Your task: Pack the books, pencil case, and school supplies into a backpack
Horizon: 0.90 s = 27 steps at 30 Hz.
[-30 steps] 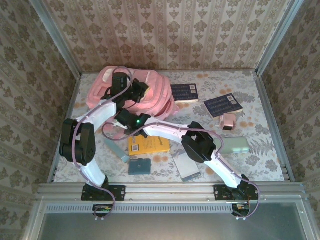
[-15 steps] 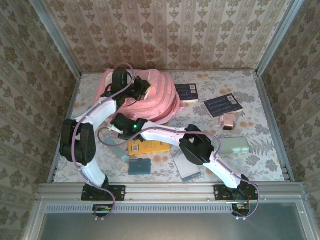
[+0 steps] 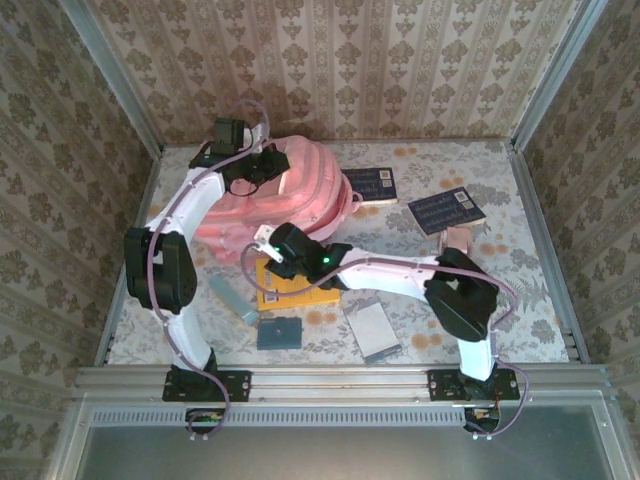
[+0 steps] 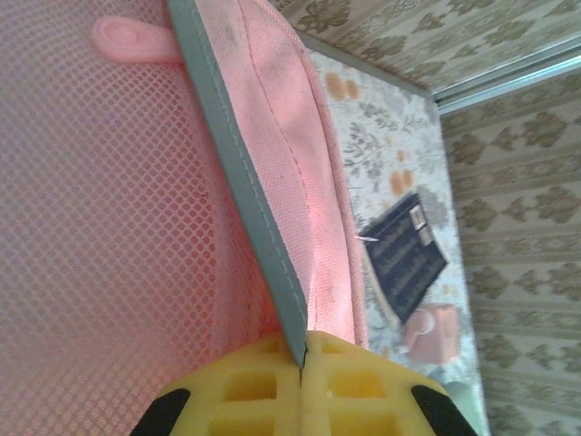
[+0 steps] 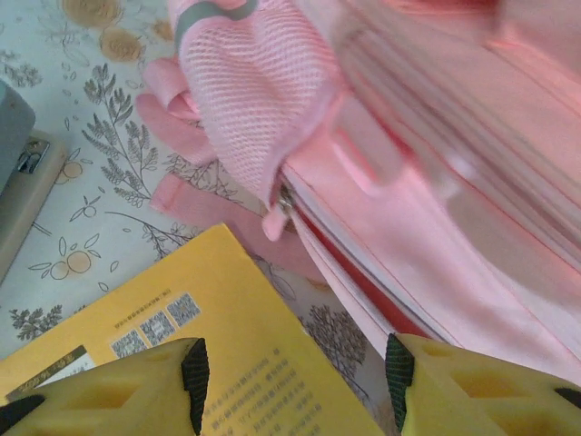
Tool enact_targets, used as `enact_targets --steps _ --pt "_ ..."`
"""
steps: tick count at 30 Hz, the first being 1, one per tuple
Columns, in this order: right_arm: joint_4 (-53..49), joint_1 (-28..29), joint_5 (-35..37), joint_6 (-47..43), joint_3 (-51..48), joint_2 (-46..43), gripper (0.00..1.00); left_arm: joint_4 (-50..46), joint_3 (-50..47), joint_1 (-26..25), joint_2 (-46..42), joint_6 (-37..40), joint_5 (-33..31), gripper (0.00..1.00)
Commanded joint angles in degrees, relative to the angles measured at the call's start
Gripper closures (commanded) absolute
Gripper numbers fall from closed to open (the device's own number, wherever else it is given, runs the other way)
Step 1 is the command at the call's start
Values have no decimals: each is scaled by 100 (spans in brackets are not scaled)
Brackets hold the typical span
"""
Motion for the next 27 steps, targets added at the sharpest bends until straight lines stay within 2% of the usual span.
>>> enact_targets --steps 1,3,4,8,10,12,15,16,18,20,24,25,27 --pt "916 -173 -272 502 -542 -638 44 -552 354 72 29 829 -497 100" --pt "1033 -214 46 644 -776 -920 46 -669 469 66 179 887 -572 99" --pt "919 -269 200 834 -822 -1075 47 -741 536 64 269 898 -598 96" --pt "-403 -505 683 1609 -563 -1532 49 -881 585 5 436 799 -752 70" --pt "-863 -505 880 1482 -462 -1613 50 -899 490 -41 323 763 -889 61" --pt "-857 -522 925 1321 -638 -1771 53 -898 323 -50 79 667 -1074 54" --pt "-685 -534 1133 1340 -980 -2087 54 -1121 45 -31 -505 496 -1684 46" --pt "-792 -535 1361 1538 -1001 -2166 56 -1155 -125 -33 -788 434 -1936 45" --pt "-1295 -568 1543 1914 -869 -2221 52 -1157 -570 -35 -1415 180 -2430 44" --pt "-2000 -591 1425 2272 -603 -2218 49 -1358 -945 21 -2079 -132 -2581 44" --pt "-2529 -593 1198 2761 -596 -2354 46 -2069 -1607 37 -3172 -553 -3032 42" --pt "-2579 -592 1185 2868 -661 -2415 46 -2380 -1827 46 -3480 -867 -3324 35" --pt "-2632 -587 1215 3112 -811 -2529 46 -2851 -2219 121 -3962 -1443 -3481 22"
